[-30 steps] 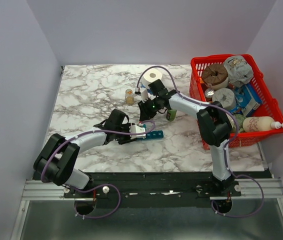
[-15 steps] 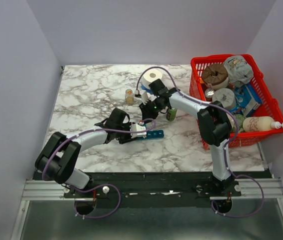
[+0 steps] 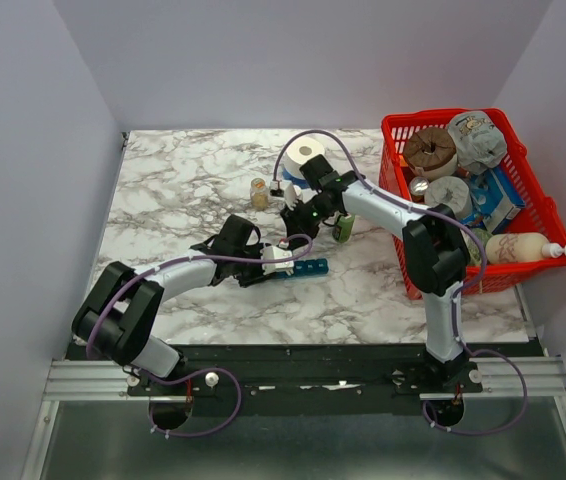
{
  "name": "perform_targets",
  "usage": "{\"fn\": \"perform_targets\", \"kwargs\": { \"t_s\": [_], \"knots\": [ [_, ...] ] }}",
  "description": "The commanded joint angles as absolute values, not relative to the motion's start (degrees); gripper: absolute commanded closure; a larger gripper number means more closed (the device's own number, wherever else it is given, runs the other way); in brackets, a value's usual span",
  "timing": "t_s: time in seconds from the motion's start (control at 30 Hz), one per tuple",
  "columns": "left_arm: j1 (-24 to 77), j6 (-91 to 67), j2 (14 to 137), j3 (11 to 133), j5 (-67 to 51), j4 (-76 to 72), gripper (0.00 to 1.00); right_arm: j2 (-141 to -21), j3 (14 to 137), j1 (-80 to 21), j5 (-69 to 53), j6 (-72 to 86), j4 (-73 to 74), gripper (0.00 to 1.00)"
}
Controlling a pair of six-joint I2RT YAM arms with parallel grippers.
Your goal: Sort the pills into containers
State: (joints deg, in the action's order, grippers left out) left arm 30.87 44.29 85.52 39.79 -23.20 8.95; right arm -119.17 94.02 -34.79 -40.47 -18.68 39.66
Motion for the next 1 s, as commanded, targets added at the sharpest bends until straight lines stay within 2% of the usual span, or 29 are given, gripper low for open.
{"fn": "perform_targets", "kwargs": {
  "t_s": [0.0, 0.2, 0.4, 0.63, 0.8, 0.97],
  "knots": [
    [30.9, 43.8, 87.5, 39.8, -23.6, 11.9, 0.98, -119.6, 95.7, -35.5, -42.5, -20.7, 43.9, 0.77],
    [30.8, 43.8, 87.6, 39.9, -23.6, 12.0, 0.98, -120.4, 96.3, -35.9, -43.7, -21.3, 44.8, 0.77],
    [30.8, 43.7, 87.5, 39.8, -23.5, 12.0, 0.97, -115.8, 95.6, -35.7, -48.3, -18.8, 41.9, 0.77],
    [30.8, 43.7, 87.7, 39.9, -23.6, 12.1, 0.97, -115.1, 92.6, -35.4, -36.7, -10.0, 29.3, 0.77],
    [30.8, 43.5, 87.8, 39.9, -23.6, 12.2, 0.97, -119.5, 93.7, -35.3, -31.7, -10.2, 29.6, 0.77],
    [30.8, 43.7, 87.9, 40.0, -23.6, 12.1, 0.97, -121.0, 94.0, -35.3, -31.7, -11.1, 30.9, 0.78]
  ]
}}
